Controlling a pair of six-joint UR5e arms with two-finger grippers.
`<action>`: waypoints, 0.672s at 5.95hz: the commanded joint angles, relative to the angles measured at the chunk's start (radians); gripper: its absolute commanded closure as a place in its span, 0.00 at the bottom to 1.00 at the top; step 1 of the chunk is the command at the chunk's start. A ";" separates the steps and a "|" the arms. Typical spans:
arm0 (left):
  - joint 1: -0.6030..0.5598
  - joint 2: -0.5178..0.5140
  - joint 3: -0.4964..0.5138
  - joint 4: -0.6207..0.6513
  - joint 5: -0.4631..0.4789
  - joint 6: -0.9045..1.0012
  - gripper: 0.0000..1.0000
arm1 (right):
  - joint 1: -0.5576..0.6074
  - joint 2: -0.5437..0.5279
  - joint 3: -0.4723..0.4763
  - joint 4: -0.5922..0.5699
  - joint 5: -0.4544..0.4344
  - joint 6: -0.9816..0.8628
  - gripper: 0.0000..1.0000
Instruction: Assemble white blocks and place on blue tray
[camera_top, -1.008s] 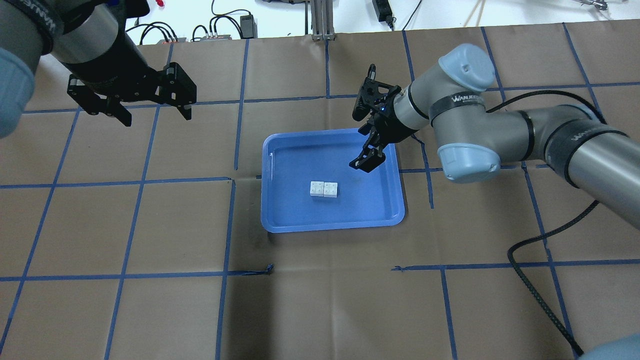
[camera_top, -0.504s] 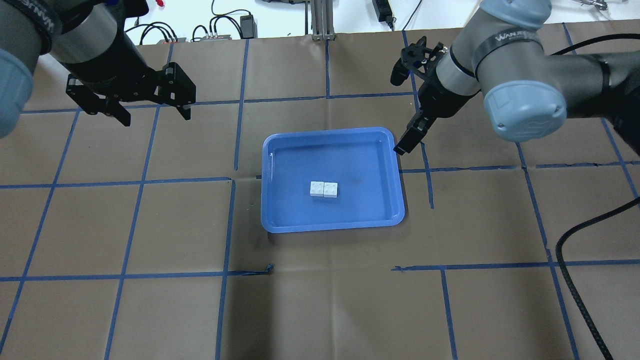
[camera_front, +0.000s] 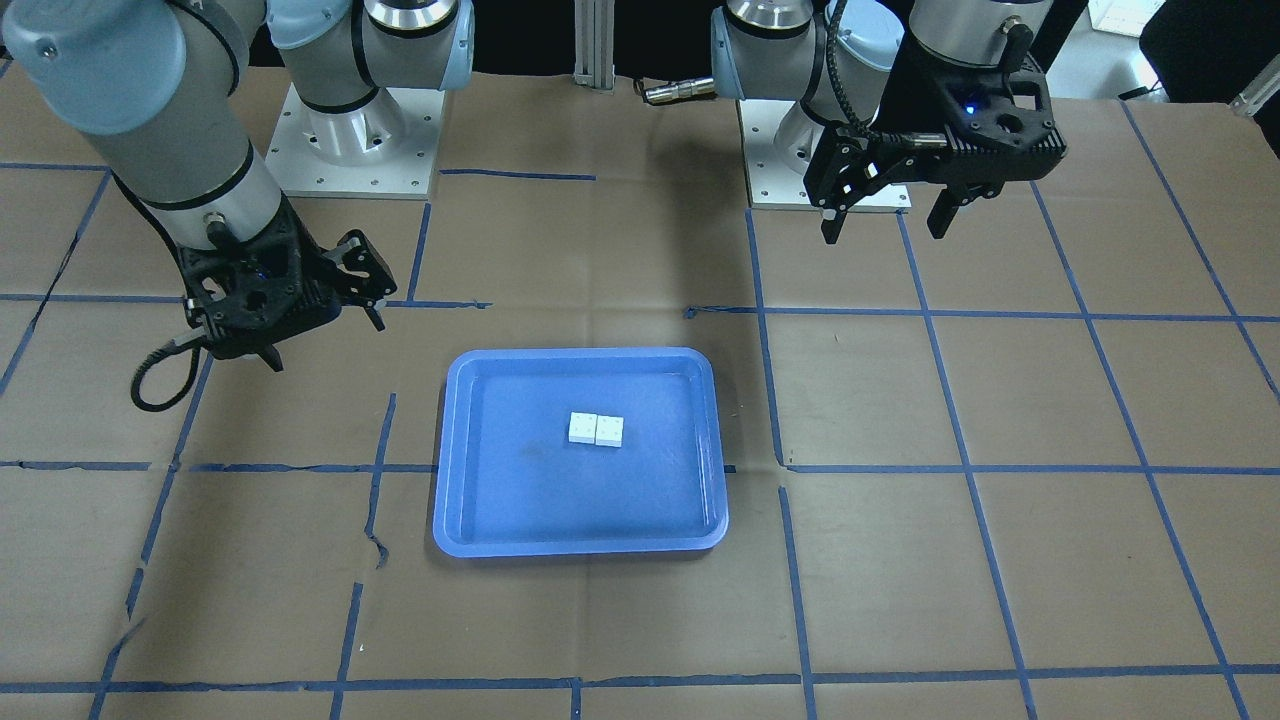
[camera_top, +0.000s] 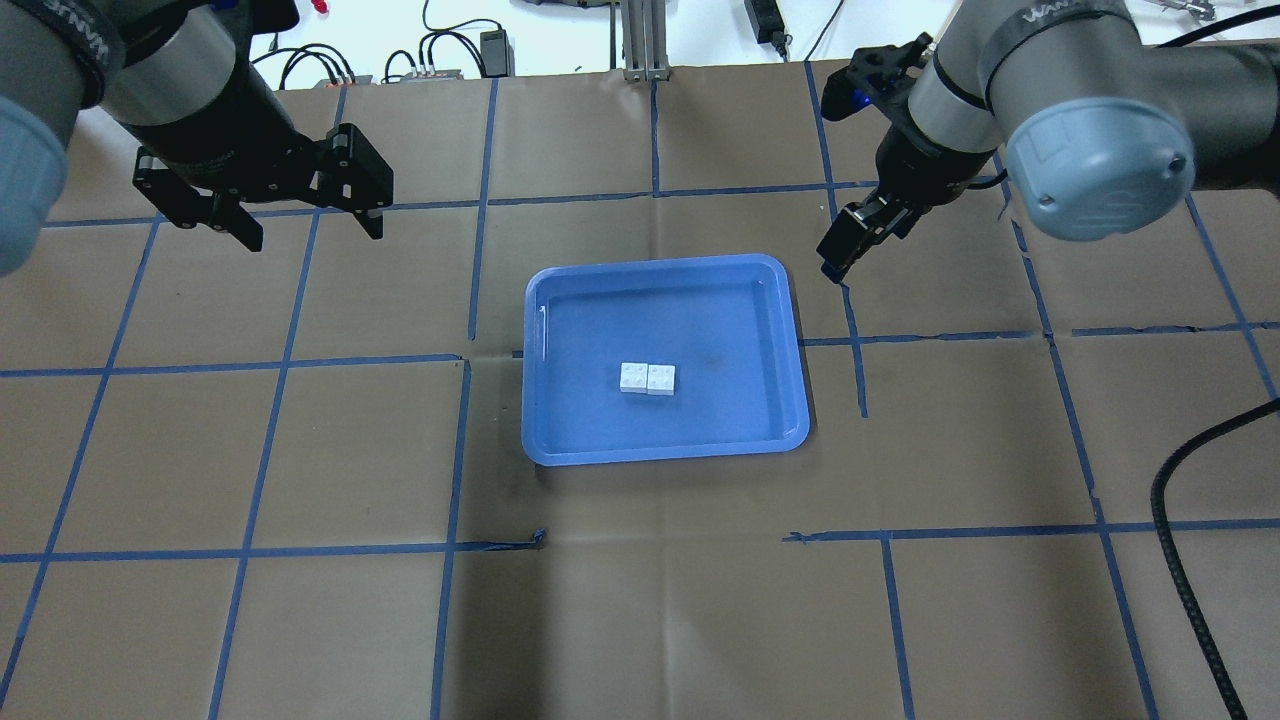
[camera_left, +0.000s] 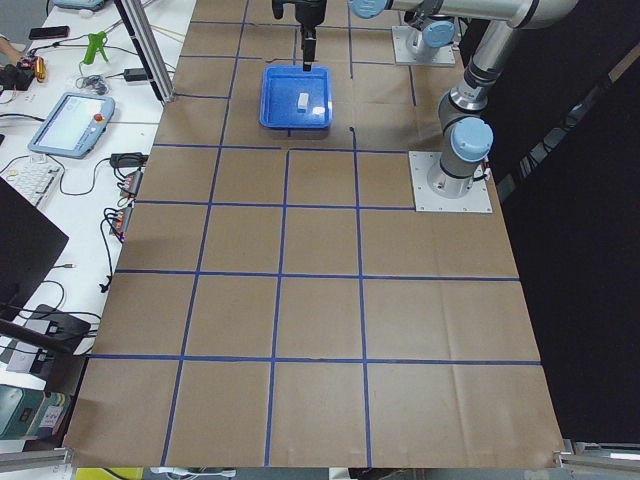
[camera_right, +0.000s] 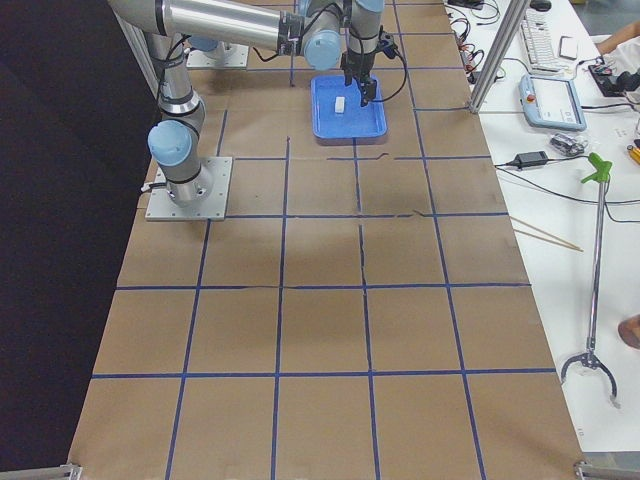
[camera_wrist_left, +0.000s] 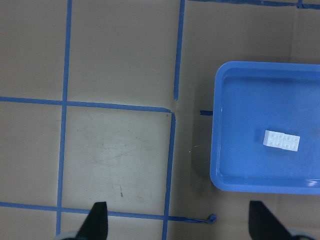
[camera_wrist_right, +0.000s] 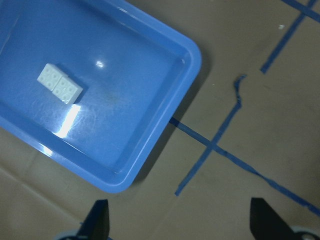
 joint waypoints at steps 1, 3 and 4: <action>0.000 0.003 -0.001 0.000 0.001 0.000 0.00 | -0.008 -0.068 -0.037 0.085 -0.055 0.166 0.00; 0.001 0.004 -0.001 0.000 0.002 0.000 0.00 | -0.052 -0.085 -0.157 0.281 -0.042 0.246 0.00; 0.001 0.004 -0.001 0.000 0.001 0.000 0.00 | -0.049 -0.079 -0.172 0.323 -0.041 0.251 0.00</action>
